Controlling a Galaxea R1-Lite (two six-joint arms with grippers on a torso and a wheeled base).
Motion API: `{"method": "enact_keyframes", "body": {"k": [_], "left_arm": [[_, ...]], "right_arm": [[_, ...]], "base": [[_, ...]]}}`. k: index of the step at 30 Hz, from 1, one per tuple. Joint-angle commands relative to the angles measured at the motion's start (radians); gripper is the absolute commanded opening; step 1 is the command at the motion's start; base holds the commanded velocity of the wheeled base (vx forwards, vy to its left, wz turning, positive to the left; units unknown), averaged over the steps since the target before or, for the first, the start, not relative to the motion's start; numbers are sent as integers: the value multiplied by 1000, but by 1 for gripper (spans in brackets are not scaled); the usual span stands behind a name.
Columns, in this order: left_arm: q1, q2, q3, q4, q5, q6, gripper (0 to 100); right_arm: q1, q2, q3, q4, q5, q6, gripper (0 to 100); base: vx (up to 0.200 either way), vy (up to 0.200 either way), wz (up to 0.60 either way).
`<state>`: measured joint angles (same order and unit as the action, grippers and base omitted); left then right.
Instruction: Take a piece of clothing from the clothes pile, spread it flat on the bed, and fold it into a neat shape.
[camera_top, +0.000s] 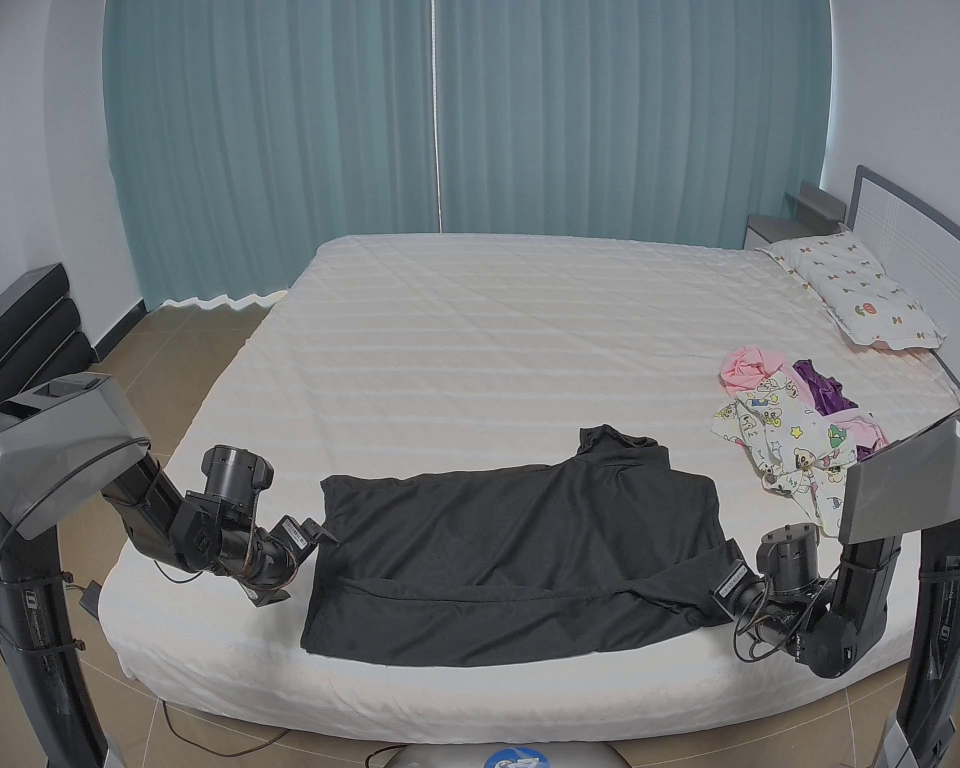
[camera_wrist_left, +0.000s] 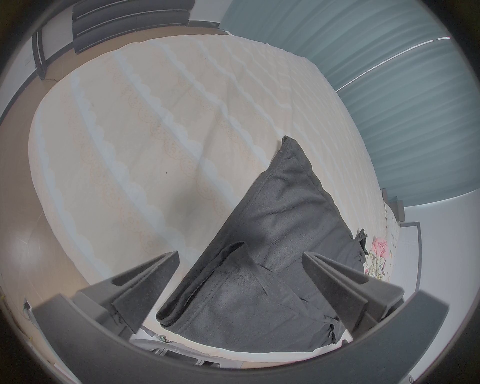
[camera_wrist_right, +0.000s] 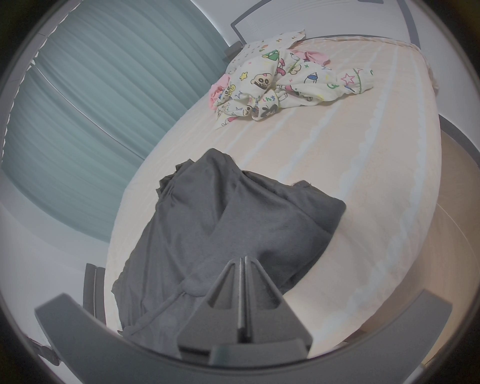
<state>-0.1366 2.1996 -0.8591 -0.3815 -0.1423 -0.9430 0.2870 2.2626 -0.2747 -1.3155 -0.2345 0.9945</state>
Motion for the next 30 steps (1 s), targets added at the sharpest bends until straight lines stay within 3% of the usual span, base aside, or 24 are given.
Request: {"method": "enact_keyframes", "body": {"k": [1,9,10,14,30], "left_arm": [[0,2,0,0,0,0,100],[0,2,0,0,0,0,100],[0,2,0,1,0,0,100],[0,2,0,0,0,0,100],[0,2,2,0,0,-2,100]], "right_arm": [[0,-58,3,1,12,-8,0],[-11,-21,29,-8,104,-23,0],[-17,-5,28,-10,119,-19,100],[-39,20,25,-10,144,-14,100],[-55,86,-37,2,129,0,100]], "base": [[0,0,0],[0,0,0],[0,0,0],[0,0,0],[0,0,0]]}}
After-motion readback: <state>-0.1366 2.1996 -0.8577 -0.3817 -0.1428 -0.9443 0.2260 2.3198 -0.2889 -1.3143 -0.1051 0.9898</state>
